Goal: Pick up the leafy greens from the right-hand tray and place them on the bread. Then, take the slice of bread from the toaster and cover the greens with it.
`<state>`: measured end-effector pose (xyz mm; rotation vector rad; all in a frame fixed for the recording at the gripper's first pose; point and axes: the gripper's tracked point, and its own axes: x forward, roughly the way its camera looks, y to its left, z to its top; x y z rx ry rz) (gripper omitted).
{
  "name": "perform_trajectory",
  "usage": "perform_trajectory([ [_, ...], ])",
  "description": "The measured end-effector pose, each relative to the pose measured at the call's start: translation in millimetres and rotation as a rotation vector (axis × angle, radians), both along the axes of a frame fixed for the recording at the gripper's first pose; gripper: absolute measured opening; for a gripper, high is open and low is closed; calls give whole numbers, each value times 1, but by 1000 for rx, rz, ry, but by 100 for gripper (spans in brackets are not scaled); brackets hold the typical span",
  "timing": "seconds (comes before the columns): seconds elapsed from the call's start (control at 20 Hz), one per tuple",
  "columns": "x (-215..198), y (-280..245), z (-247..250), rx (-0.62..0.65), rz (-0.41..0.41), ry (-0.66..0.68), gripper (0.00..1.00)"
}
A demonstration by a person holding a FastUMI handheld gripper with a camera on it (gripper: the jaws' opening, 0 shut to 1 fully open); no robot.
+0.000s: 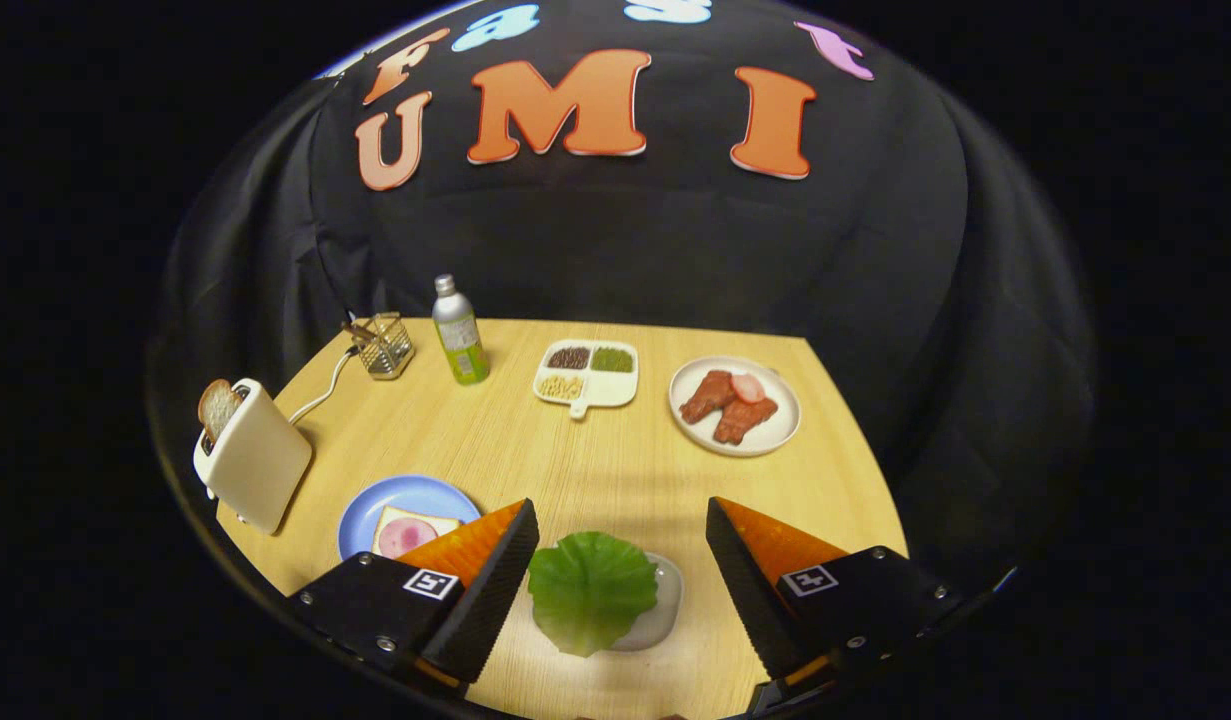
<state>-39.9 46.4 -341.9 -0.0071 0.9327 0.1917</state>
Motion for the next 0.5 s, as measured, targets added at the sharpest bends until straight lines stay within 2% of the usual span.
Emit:
perform_trajectory([
  [0.15, -12, 10, -27, 22, 17, 100, 100],
  [0.5, -40, 14, -77, -18, 67, 288, 100],
])
